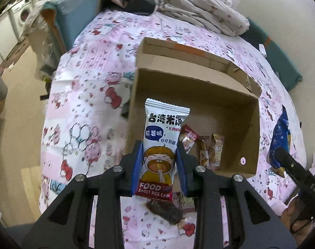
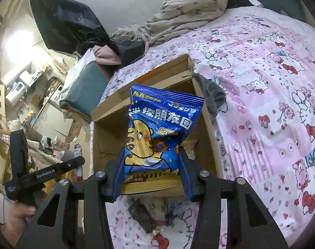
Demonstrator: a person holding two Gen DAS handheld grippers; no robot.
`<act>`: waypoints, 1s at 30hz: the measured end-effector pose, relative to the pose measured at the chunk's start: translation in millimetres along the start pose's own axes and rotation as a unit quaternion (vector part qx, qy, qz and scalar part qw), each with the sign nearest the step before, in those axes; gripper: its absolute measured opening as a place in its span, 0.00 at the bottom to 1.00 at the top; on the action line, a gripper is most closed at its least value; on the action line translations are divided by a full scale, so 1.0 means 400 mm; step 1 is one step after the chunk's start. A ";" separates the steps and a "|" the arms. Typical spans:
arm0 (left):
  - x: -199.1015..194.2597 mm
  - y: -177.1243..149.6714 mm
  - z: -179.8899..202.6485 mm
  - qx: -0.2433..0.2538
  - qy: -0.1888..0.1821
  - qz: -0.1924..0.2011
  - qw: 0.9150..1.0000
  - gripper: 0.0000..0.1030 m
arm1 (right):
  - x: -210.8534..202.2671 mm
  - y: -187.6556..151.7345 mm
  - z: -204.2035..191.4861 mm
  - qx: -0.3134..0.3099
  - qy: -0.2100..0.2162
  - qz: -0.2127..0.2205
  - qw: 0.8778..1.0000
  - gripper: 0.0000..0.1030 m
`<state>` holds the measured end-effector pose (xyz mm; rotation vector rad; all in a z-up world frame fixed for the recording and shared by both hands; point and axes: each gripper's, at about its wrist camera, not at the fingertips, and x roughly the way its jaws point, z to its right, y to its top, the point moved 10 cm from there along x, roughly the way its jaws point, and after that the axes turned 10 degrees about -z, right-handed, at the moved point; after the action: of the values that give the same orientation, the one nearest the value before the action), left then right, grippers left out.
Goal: Organize snacks
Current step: 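Carry the rice cake pack and blue bear bag over the box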
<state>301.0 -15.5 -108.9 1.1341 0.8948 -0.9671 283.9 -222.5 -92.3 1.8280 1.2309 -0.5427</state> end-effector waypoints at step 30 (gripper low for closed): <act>0.133 0.036 0.049 0.047 -0.014 0.011 0.999 0.27 | 0.164 -0.028 0.028 -0.019 -0.050 -0.066 0.996 0.49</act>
<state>333.7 -41.1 -150.3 1.2053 0.8184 -1.0136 302.7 -194.8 -151.0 1.6761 1.2902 -0.6714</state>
